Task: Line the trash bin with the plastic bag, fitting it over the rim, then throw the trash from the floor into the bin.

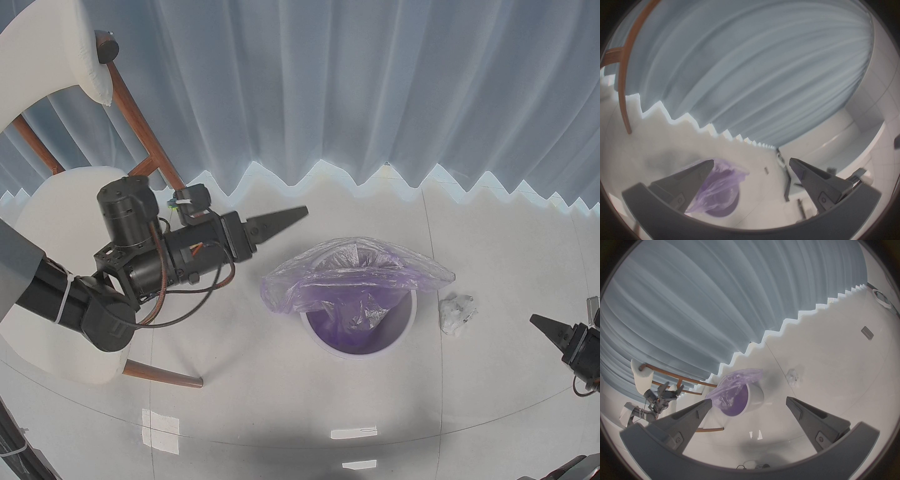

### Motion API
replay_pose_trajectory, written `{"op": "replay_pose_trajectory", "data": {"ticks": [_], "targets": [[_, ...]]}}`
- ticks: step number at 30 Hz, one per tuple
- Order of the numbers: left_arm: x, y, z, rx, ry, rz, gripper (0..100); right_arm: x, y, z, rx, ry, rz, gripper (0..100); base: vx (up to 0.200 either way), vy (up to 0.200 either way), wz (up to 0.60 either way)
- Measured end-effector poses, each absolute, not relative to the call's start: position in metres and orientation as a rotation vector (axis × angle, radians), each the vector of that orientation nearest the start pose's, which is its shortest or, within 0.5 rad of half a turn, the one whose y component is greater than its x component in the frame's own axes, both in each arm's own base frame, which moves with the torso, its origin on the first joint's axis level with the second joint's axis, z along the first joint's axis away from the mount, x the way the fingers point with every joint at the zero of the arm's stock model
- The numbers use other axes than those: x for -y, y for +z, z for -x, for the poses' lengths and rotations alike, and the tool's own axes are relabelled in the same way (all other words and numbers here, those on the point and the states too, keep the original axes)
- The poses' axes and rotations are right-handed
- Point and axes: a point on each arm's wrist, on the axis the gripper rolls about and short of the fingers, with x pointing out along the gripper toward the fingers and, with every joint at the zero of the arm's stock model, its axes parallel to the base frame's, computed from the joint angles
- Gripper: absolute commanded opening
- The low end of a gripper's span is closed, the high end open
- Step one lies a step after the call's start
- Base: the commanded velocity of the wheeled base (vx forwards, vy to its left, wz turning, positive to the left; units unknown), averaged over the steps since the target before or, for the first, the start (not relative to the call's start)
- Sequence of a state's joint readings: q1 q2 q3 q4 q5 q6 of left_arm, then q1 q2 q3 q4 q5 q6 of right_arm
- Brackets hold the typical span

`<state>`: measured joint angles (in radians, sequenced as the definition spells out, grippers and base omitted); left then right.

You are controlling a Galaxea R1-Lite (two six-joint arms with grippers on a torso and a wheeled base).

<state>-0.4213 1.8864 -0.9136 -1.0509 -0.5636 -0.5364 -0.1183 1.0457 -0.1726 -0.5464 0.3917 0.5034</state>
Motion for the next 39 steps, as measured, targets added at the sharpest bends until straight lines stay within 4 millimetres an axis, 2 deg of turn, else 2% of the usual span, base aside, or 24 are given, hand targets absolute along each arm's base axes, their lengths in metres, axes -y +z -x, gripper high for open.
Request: {"op": "replay_pose_trajectory", "data": {"ticks": [9,15,21,26,39], "targets": [[0.178,0.173,-0.332,-0.257,-1.059,-0.016,100,-0.002,0.135,-0.059,-0.413,0.176,-0.588,100,0.000,0.000,0.00],[0.203,0.164,-0.348,-0.248,-1.140,-0.198,100,-0.005,0.134,-0.034,-0.374,0.195,-0.580,100,0.000,0.000,0.00],[0.222,0.141,-0.366,-0.211,-1.183,-0.321,100,-0.007,0.136,-0.024,-0.336,0.240,-0.572,100,0.000,0.000,0.00],[0.232,0.125,-0.376,-0.216,-1.192,-0.344,100,-0.007,0.136,-0.021,-0.321,0.253,-0.569,100,0.000,0.000,0.00],[0.242,0.098,-0.406,-0.226,-1.151,-0.350,100,-0.008,0.135,-0.020,-0.318,0.265,-0.568,100,0.000,0.000,0.00]]}}
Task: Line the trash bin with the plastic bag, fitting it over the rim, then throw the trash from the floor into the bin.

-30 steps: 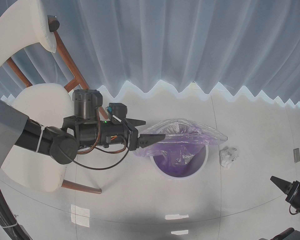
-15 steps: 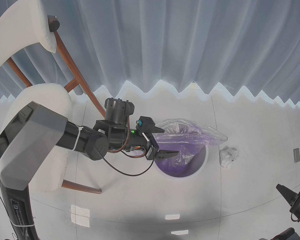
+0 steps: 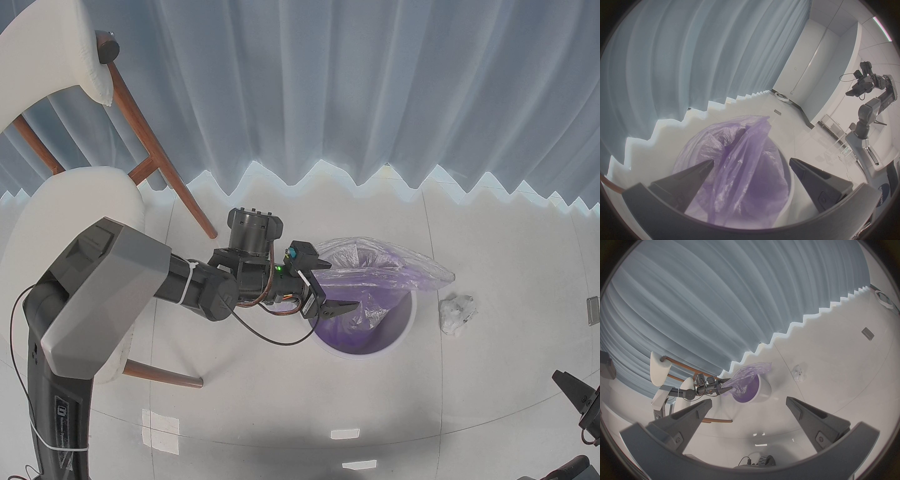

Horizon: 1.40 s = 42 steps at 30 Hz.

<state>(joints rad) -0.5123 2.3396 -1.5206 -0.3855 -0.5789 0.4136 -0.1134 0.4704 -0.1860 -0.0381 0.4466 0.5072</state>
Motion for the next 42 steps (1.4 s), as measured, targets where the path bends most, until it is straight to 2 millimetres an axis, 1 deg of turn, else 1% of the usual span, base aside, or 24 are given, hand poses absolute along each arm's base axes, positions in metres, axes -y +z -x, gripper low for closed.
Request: {"op": "replay_pose_trajectory", "data": {"ticks": [1,2,5,8,12,14,16,20,26,29,30,31,35,41,42], "targets": [[0.243,0.097,-0.408,-0.226,-1.149,-0.350,100,-0.008,0.135,-0.020,-0.319,0.265,-0.569,100,0.000,0.000,0.00],[0.244,0.095,-0.410,-0.225,-1.146,-0.349,0,-0.008,0.134,-0.020,-0.320,0.264,-0.569,100,0.000,0.000,0.00],[0.245,0.088,-0.415,-0.235,-1.127,-0.351,0,-0.008,0.132,-0.019,-0.324,0.263,-0.570,100,0.000,0.000,0.00],[0.246,0.083,-0.415,-0.250,-1.128,-0.346,0,-0.008,0.131,-0.019,-0.329,0.266,-0.572,100,0.000,0.000,0.00],[0.248,0.083,-0.413,-0.257,-1.135,-0.342,0,-0.008,0.130,-0.019,-0.335,0.270,-0.574,100,0.000,0.000,0.00],[0.250,0.088,-0.409,-0.252,-1.142,-0.336,0,-0.008,0.129,-0.019,-0.337,0.273,-0.574,100,0.000,0.000,0.00],[0.254,0.094,-0.400,-0.254,-1.157,-0.328,0,-0.008,0.129,-0.019,-0.339,0.275,-0.574,100,0.000,0.000,0.00],[0.259,0.094,-0.382,-0.287,-1.188,-0.321,0,-0.008,0.129,-0.019,-0.342,0.278,-0.573,100,0.000,0.000,0.00],[0.269,0.078,-0.350,-0.365,-1.248,-0.336,0,-0.008,0.128,-0.019,-0.343,0.279,-0.572,100,0.000,0.000,0.00],[0.273,0.064,-0.337,-0.385,-1.262,-0.347,0,-0.008,0.128,-0.019,-0.344,0.280,-0.571,100,0.000,0.000,0.00],[0.274,0.052,-0.329,-0.409,-1.267,-0.355,0,-0.008,0.128,-0.020,-0.344,0.280,-0.572,100,0.000,0.000,0.00],[0.272,0.049,-0.328,-0.434,-1.245,-0.355,0,-0.008,0.128,-0.020,-0.344,0.280,-0.572,100,0.000,0.000,0.00],[0.274,0.038,-0.327,-0.405,-1.251,-0.360,0,-0.008,0.129,-0.020,-0.344,0.280,-0.571,100,0.000,0.000,0.00],[0.277,0.002,-0.323,-0.462,-1.261,-0.368,0,-0.008,0.129,-0.020,-0.347,0.281,-0.572,100,0.000,0.000,0.00],[0.278,0.000,-0.322,-0.464,-1.263,-0.368,0,-0.008,0.129,-0.020,-0.348,0.281,-0.572,100,0.000,0.000,0.00]]}}
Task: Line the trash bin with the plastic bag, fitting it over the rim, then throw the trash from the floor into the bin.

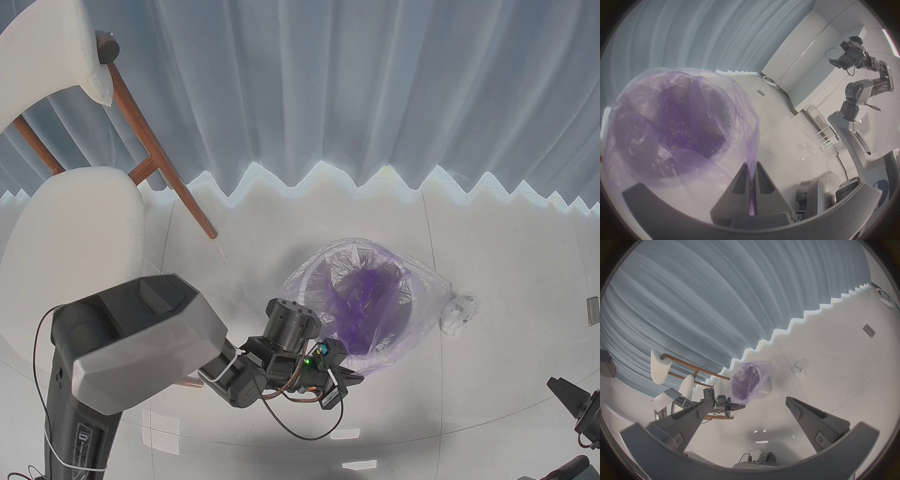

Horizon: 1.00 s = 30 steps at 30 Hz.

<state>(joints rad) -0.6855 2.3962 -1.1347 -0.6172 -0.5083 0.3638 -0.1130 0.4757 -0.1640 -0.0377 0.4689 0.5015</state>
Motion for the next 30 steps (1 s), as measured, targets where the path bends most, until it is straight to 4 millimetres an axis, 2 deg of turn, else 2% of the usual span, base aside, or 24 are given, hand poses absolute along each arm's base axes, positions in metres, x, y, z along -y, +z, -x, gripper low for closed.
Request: {"op": "replay_pose_trajectory", "data": {"ticks": [8,9,13,17,24,30], "targets": [[0.282,-0.018,-0.318,-0.500,-1.270,-0.375,0,-0.008,0.128,-0.021,-0.361,0.289,-0.576,100,0.000,0.000,0.00],[0.281,-0.019,-0.318,-0.504,-1.265,-0.376,100,-0.008,0.128,-0.021,-0.363,0.293,-0.577,100,0.000,0.000,0.00],[0.281,-0.018,-0.318,-0.506,-1.262,-0.375,100,-0.008,0.128,-0.022,-0.371,0.297,-0.580,100,0.000,0.000,0.00],[0.280,-0.006,-0.317,-0.480,-1.263,-0.375,100,-0.008,0.128,-0.024,-0.385,0.293,-0.584,100,0.000,0.000,0.00],[0.277,0.030,-0.302,-0.426,-1.275,-0.359,100,-0.006,0.142,-0.041,-0.436,0.274,-0.610,100,0.000,0.000,0.00],[0.269,0.069,-0.286,-0.390,-1.246,-0.291,100,-0.002,0.161,-0.075,-0.503,0.256,-0.621,100,0.000,0.000,0.00]]}}
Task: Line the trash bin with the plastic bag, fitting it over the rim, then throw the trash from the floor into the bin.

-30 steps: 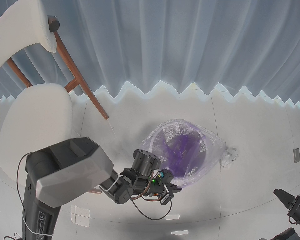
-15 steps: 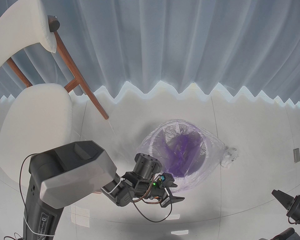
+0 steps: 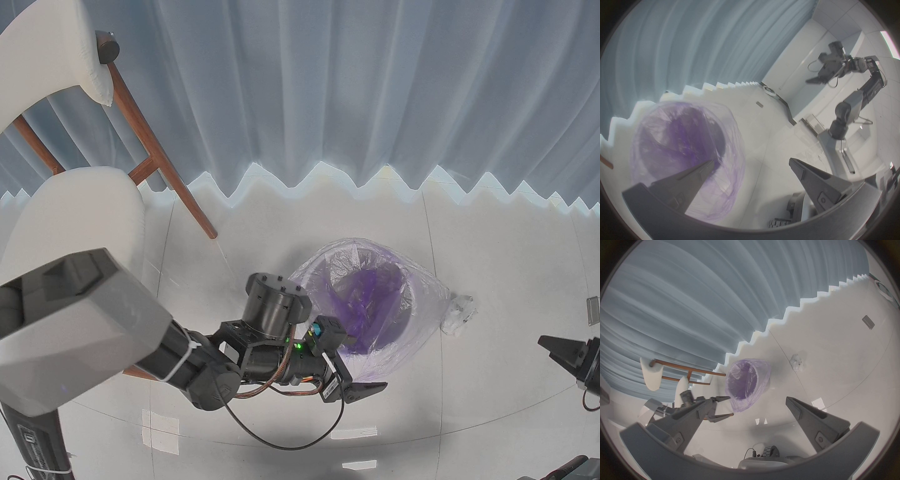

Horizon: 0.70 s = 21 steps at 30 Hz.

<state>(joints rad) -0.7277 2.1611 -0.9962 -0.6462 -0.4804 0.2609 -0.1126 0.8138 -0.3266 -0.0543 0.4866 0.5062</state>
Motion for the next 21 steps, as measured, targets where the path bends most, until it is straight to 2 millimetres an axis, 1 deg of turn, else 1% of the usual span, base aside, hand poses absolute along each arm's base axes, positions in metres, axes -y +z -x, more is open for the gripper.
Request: {"op": "replay_pose_trajectory", "data": {"ticks": [3,5,10,14,17,19,21], "targets": [[0.261,0.092,-0.279,-0.354,-1.200,-0.239,100,0.001,0.165,-0.099,-0.553,0.248,-0.610,100,0.000,0.000,0.00],[0.255,0.109,-0.274,-0.322,-1.167,-0.200,100,0.002,0.164,-0.115,-0.587,0.242,-0.603,100,0.000,0.000,0.00],[0.231,0.149,-0.262,-0.240,-1.075,-0.102,100,0.007,0.155,-0.161,-0.660,0.228,-0.587,100,0.000,0.000,0.00],[0.195,0.180,-0.260,-0.164,-0.969,-0.042,100,0.010,0.140,-0.197,-0.730,0.212,-0.573,100,0.000,0.000,0.00],[0.159,0.200,-0.263,-0.104,-0.854,-0.010,100,0.008,0.124,-0.221,-0.790,0.209,-0.558,100,0.000,0.000,0.00],[0.138,0.208,-0.263,-0.076,-0.790,0.001,100,0.005,0.113,-0.235,-0.821,0.214,-0.548,100,0.000,0.000,0.00],[0.113,0.216,-0.262,-0.049,-0.710,0.010,100,-0.001,0.100,-0.252,-0.845,0.228,-0.530,100,0.000,0.000,0.00]]}}
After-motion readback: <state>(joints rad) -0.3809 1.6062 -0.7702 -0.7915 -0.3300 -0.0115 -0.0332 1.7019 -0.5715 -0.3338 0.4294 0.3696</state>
